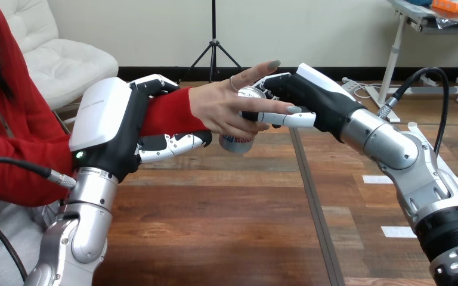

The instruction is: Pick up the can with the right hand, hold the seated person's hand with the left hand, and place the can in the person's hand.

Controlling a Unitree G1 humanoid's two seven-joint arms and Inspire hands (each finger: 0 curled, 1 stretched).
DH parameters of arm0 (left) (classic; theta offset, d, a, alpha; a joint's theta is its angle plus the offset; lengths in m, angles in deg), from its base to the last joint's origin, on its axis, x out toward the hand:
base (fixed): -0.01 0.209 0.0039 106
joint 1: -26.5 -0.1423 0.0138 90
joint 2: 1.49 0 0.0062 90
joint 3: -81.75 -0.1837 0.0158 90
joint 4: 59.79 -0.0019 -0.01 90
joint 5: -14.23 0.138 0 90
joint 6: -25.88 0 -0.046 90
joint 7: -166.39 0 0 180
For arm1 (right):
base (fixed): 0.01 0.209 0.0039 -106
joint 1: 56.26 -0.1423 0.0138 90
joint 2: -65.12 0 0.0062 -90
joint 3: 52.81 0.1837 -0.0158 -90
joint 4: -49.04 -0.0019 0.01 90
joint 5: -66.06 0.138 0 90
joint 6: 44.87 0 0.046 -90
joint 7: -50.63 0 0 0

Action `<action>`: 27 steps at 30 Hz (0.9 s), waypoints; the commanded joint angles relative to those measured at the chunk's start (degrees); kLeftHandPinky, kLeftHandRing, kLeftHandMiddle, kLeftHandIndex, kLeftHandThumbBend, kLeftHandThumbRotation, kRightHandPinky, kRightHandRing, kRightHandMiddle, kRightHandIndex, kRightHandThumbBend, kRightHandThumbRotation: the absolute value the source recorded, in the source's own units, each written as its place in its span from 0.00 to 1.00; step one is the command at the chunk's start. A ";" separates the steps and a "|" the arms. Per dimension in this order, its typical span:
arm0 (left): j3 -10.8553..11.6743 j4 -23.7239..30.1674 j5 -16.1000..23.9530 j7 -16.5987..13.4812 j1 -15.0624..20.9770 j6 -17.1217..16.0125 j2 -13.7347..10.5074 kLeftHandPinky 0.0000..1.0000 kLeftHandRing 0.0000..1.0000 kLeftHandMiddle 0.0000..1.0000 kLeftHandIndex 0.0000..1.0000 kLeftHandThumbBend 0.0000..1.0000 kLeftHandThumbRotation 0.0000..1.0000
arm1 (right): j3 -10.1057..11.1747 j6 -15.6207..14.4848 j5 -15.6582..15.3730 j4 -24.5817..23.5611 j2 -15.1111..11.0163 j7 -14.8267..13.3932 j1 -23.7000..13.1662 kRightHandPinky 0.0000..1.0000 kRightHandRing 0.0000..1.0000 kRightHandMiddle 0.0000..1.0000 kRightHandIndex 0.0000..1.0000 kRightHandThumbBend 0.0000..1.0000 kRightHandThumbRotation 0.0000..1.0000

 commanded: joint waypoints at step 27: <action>0.12 6.25 -2.45 3.41 5.95 -0.77 -0.67 0.54 0.65 0.69 0.64 0.73 0.44 | -0.28 3.37 -0.56 3.55 -1.81 0.31 -2.98 0.59 0.65 0.68 0.70 0.75 0.91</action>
